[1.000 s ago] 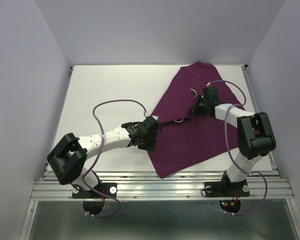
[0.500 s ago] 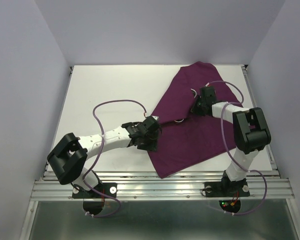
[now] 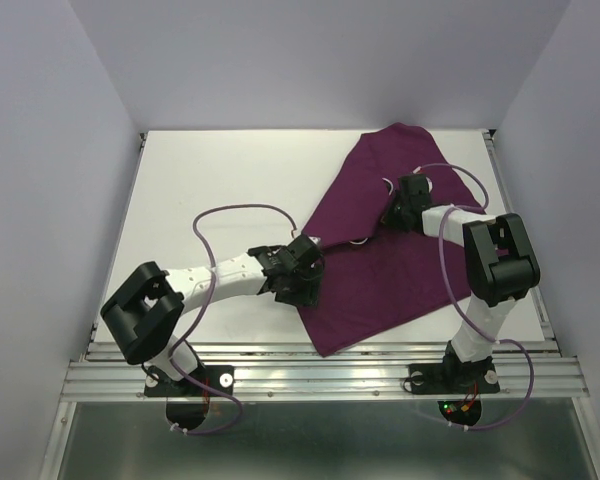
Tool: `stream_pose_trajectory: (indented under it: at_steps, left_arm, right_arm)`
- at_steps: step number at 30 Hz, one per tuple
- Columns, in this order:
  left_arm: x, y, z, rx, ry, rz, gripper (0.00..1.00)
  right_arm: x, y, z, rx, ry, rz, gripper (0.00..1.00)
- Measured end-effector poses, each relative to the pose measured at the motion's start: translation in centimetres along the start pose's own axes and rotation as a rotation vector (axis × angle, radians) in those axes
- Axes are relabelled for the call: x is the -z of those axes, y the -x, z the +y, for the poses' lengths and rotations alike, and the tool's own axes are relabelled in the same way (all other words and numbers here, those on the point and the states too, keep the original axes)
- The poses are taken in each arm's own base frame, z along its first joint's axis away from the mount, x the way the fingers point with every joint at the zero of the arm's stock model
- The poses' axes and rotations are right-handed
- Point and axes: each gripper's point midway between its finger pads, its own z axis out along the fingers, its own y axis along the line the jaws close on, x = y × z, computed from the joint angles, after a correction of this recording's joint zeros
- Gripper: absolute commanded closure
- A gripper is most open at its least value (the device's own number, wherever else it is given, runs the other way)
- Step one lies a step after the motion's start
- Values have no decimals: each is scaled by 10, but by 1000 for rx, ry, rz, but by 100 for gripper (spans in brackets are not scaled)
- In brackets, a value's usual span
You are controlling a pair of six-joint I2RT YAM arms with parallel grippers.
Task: Prepare the surgical pack
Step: Pack the surgical kit at the center of the board.
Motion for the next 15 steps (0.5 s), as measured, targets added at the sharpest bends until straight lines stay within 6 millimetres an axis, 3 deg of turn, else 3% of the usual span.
stream_pose_trajectory:
  at_steps: [11,15]
  left_arm:
    - [-15,-20,6,11,10,82,40]
    - [-21,-26,6,21,18,108,47]
  right_arm:
    - [-1,1,0,-7,0,-8,99]
    - [-1,1,0,-7,-1,-9,99]
